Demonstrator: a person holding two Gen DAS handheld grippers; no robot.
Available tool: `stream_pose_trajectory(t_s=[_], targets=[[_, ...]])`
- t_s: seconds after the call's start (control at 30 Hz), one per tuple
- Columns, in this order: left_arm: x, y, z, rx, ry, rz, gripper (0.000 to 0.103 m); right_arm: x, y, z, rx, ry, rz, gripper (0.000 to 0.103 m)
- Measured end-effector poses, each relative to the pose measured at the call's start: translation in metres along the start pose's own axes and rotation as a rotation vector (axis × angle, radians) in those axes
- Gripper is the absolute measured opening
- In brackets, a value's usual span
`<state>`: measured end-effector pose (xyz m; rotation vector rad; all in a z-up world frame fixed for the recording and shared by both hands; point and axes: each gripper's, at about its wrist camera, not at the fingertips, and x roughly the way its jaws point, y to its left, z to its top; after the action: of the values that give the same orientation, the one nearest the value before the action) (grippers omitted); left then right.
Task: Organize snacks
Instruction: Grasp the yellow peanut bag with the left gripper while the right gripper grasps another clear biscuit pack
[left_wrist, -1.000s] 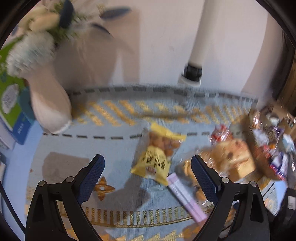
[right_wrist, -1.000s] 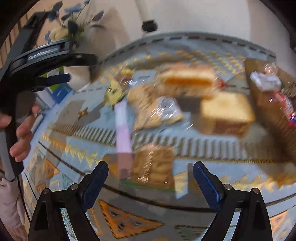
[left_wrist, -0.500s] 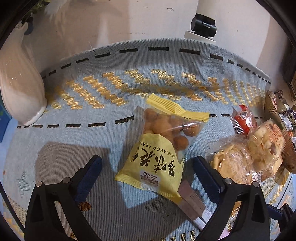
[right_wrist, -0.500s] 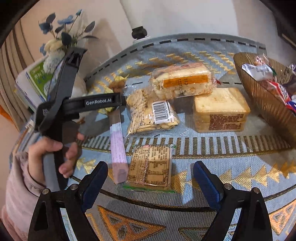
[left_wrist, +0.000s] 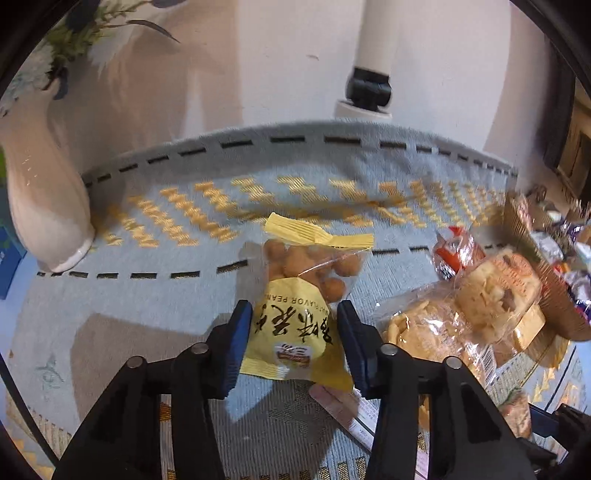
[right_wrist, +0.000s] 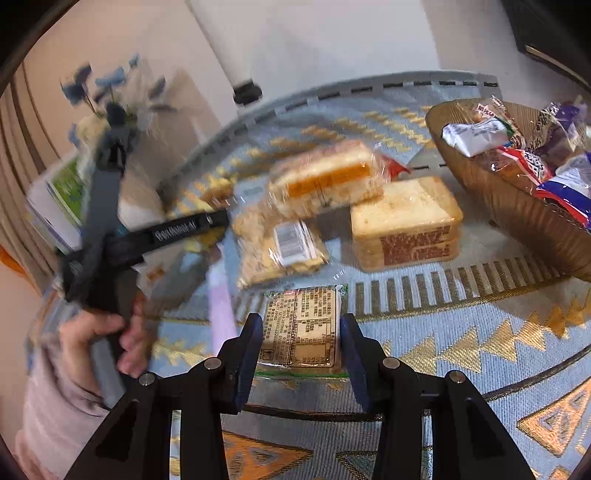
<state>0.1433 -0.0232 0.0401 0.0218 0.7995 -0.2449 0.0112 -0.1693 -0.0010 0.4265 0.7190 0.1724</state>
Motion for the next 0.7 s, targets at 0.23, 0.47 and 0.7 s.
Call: stream_pose_trajectory(t_s=[0.23, 0.47, 0.7], targets=[[-0.013, 0.009, 0.003, -0.042, -0.068, 0.06, 0.034, -0.002, 0.006, 0.002, -0.019, -0.023, 0.095, 0.042], [-0.022, 0.012, 0.004, -0.037, -0.108, 0.047, 0.023, -0.006, 0.005, 0.002, -0.006, -0.053, 0.132, 0.042], [-0.026, 0.022, 0.005, -0.093, -0.105, -0.016, 0.022, -0.018, -0.003, -0.001, 0.025, -0.12, 0.133, 0.042]])
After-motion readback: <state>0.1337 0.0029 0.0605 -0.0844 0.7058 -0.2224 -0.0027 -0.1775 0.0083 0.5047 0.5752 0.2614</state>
